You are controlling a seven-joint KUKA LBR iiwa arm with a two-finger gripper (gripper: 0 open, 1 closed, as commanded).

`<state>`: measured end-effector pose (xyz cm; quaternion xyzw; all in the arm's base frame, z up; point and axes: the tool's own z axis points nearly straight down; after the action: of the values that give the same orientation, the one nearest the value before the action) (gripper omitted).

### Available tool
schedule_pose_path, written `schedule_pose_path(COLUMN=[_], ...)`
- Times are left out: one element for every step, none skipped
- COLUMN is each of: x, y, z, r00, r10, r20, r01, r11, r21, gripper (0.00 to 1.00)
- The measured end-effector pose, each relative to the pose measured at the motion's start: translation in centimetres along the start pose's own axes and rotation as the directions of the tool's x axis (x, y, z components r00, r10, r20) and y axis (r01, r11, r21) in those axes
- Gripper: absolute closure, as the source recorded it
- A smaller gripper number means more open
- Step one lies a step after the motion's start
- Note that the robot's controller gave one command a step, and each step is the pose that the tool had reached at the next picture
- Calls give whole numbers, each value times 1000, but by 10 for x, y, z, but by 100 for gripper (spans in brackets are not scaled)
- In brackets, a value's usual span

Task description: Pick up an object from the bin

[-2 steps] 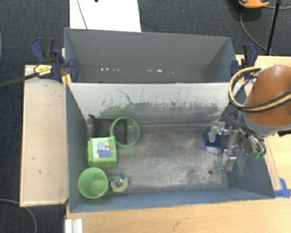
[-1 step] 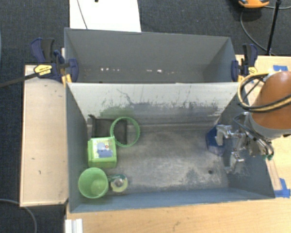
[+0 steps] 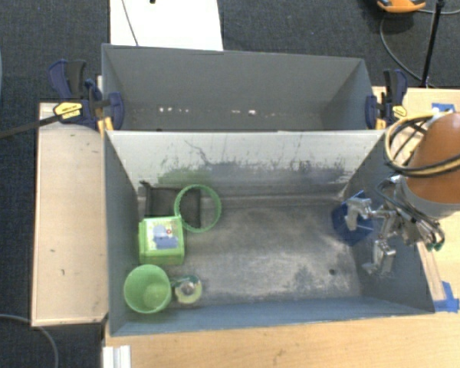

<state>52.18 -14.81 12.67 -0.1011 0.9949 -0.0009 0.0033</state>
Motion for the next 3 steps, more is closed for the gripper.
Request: schedule_pose_path(x=[-3,-6,-45], y=[3,-1,20], z=[-41,-41,-6], r00=[1000,1000,998], r10=[-17,22,-61], r20=[-5,18,-3], r01=[17,-22,61], r11=[1000,1000,998], r21=[-5,8,-3], gripper=[0,0,0])
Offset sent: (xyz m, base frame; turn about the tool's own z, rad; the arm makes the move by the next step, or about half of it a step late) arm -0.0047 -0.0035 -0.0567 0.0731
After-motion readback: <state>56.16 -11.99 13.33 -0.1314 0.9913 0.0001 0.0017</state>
